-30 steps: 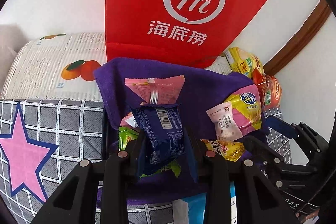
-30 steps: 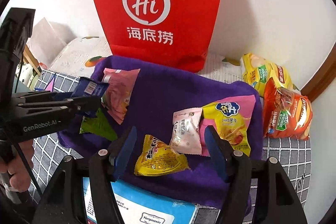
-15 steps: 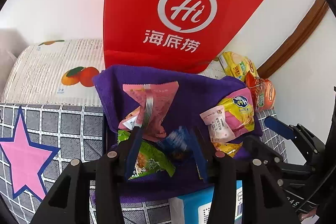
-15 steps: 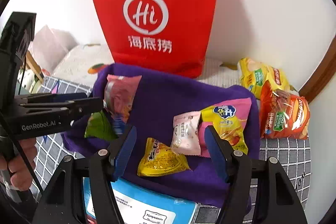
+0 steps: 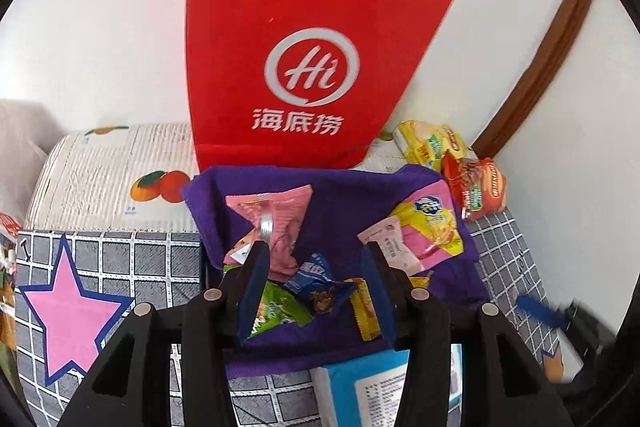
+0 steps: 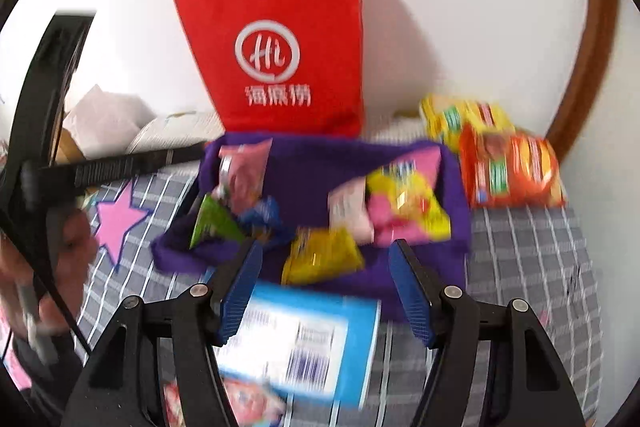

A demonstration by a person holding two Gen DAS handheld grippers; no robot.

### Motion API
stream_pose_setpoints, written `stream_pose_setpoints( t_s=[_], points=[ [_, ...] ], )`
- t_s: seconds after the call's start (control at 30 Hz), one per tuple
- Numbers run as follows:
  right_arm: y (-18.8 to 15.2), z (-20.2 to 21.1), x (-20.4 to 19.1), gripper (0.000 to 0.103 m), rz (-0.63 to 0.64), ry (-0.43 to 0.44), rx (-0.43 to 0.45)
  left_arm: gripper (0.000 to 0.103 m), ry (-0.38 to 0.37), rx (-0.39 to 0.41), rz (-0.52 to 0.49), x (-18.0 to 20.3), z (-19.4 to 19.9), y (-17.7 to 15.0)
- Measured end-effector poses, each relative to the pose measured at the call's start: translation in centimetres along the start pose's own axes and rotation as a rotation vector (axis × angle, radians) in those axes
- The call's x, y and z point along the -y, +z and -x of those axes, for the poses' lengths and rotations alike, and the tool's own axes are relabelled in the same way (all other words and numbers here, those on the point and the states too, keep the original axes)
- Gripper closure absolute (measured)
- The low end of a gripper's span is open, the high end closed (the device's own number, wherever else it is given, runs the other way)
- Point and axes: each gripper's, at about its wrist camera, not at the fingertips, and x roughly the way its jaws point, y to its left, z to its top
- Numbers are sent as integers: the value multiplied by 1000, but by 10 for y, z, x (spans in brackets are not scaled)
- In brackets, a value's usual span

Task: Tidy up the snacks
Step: 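Move the left tool to the strawberry packet while the right tool grasps the pink candy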

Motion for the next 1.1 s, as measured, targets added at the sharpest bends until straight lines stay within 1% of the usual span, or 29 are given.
stream_pose_setpoints(
  t_s=[0.1, 0.27, 0.37, 0.4, 0.53, 0.6, 0.73, 0.8, 0.83, 0.87, 0.9, 0.93, 0.97, 1.0, 1.03, 1.1],
  points=[
    [-29, 9, -1, 41, -28, -5, -30, 57, -10, 14, -27, 12, 9, -3],
    [-73, 16, -4, 41, -89, 55, -90, 57, -21, 45, -75, 31, 32, -13],
    [-96, 13, -12, 41, -73, 61, -121, 51, -14, 45, -84, 35, 44, -25],
    [-104, 10, -15, 41, -75, 66, -133, 51, -14, 44, -86, 34, 48, -29],
    [-131, -11, -27, 39, -104, 119, -184, 50, 13, 23, -82, 21, 58, -57],
    [-139, -20, -34, 39, -109, 144, -189, 49, 36, 6, -76, 10, 61, -73],
    [-146, -32, -46, 39, -130, 139, -160, 49, 85, -38, -47, -14, 60, -102],
    [-147, -41, -52, 39, -128, 137, -164, 49, 102, -60, -27, -26, 60, -117],
    [-148, -46, -55, 39, -122, 122, -165, 49, 108, -69, -16, -32, 60, -123],
    [-148, -45, -60, 39, -97, 96, -135, 49, 111, -75, -8, -35, 61, -128],
    [-149, -45, -63, 40, -80, 82, -126, 49, 113, -83, 1, -39, 61, -134],
    [-149, -45, -65, 50, -59, 87, -123, 49, 116, -91, 8, -42, 61, -140],
    [-150, -43, -66, 66, -52, 118, -122, 49, 118, -97, 13, -45, 61, -146],
    [-150, -41, -64, 67, -57, 127, -123, 49, 120, -100, 17, -46, 62, -152],
    [-151, -38, -63, 69, -56, 117, -120, 49, 121, -104, 20, -47, 62, -157],
    [-154, -28, -56, 70, -49, 71, -100, 49, 116, -119, 25, -47, 60, -168]
  ],
)
